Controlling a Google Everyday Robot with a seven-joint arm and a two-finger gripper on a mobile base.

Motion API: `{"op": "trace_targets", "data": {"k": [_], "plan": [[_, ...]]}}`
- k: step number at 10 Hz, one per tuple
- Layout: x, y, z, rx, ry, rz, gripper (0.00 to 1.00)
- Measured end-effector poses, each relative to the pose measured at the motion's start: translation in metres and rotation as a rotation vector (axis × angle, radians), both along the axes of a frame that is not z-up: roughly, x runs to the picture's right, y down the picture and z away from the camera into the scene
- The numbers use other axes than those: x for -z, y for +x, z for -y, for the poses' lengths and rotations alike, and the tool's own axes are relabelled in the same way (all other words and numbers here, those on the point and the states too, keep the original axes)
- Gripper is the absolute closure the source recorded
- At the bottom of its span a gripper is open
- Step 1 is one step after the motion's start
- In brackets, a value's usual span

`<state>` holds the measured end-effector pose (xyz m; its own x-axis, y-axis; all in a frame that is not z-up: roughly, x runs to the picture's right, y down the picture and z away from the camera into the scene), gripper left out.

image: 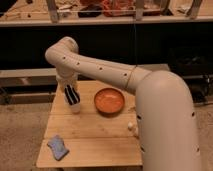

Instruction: Place the eraser in the ceramic cup

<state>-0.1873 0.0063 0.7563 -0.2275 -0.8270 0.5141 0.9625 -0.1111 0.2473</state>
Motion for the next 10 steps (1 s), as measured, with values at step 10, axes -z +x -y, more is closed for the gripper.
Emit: {"op": "trace_targets", "data": {"k": [10], "plan": [[-0.014,0.007,-0.01,-0.027,-0.049,-0.022,0.99]]}}
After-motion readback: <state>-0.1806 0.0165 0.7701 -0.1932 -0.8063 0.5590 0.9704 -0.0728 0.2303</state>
